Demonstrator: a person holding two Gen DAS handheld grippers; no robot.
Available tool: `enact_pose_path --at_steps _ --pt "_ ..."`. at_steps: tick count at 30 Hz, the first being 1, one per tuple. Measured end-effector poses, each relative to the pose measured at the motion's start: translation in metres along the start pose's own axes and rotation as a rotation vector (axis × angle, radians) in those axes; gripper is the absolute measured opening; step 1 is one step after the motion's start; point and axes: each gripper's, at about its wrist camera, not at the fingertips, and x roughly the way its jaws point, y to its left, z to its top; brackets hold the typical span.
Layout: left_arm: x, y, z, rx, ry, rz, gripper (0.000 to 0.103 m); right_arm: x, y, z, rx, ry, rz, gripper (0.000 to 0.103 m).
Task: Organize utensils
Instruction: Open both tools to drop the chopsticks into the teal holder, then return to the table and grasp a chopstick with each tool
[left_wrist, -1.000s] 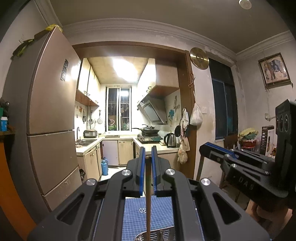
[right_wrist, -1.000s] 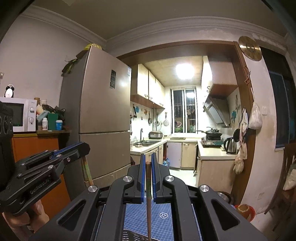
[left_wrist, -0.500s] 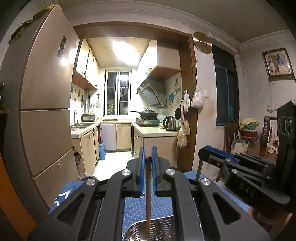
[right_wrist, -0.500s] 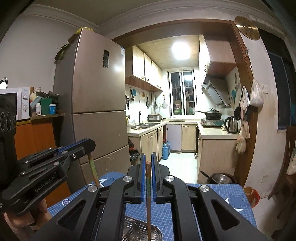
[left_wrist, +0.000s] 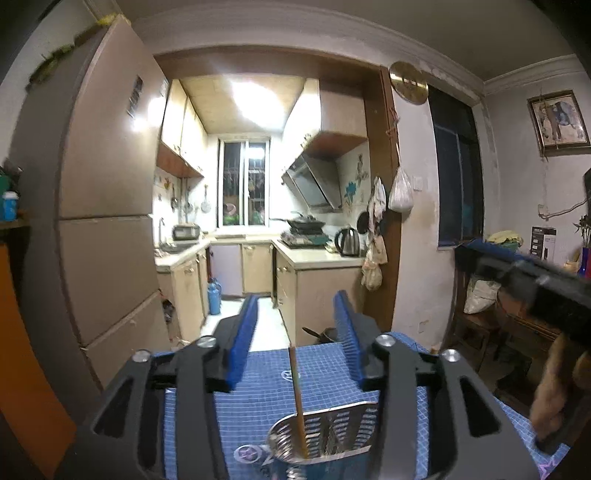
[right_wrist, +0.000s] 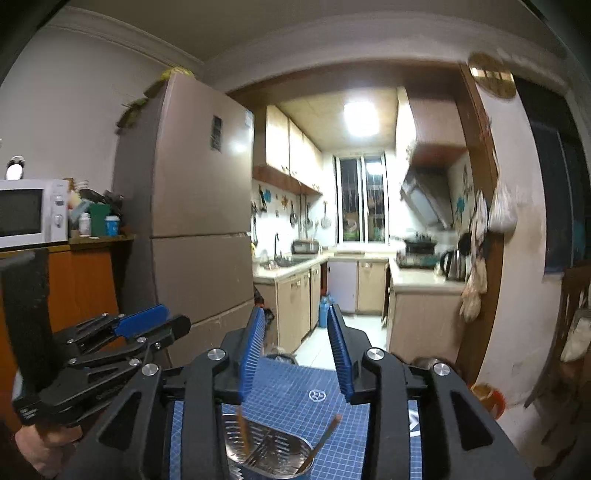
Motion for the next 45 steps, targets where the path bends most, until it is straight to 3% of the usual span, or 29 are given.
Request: enact_pose_path --at_steps 3,7,11,15,19,24,29,37,45 --pt "-0.056 0.005 -0.003 0.019 -0.03 0.003 0.054 -0.062 0.022 0.008 -0.032 -0.053 0.032 0.039" --pt "-0.133 0.009 -0.043 0.053 -0.021 0.025 0.058 -0.148 0.053 -0.022 -0.049 -0.102 0.075 0.04" --pt "-0.185 0.008 -0.11 0.065 0.068 0.055 0.058 -0.202 0.076 -0.082 -0.018 -0.044 0.089 0.04" --pt "-0.213 0.0 -0.188 0.069 0.201 0.102 0.058 -0.229 0.089 -0.143 0.024 0.046 0.053 0.04" --pt "-0.226 -0.003 -0.236 0.057 0.291 0.116 0.057 -0.244 0.096 -0.195 0.046 0.128 0.001 0.04" --pt "-0.235 -0.007 -0.269 0.087 0.308 0.13 0.057 -0.256 0.097 -0.249 0.083 0.229 -0.068 0.039" --pt "-0.241 -0.008 -0.287 0.09 0.303 0.14 0.057 -0.254 0.113 -0.292 0.085 0.349 -0.046 0.032" --pt "-0.243 -0.016 -0.3 0.111 0.306 0.126 0.049 -0.243 0.128 -0.314 0.058 0.377 -0.065 0.024" --pt "-0.242 -0.018 -0.303 0.109 0.302 0.126 0.049 -0.244 0.11 -0.299 0.072 0.331 -0.129 0.023"
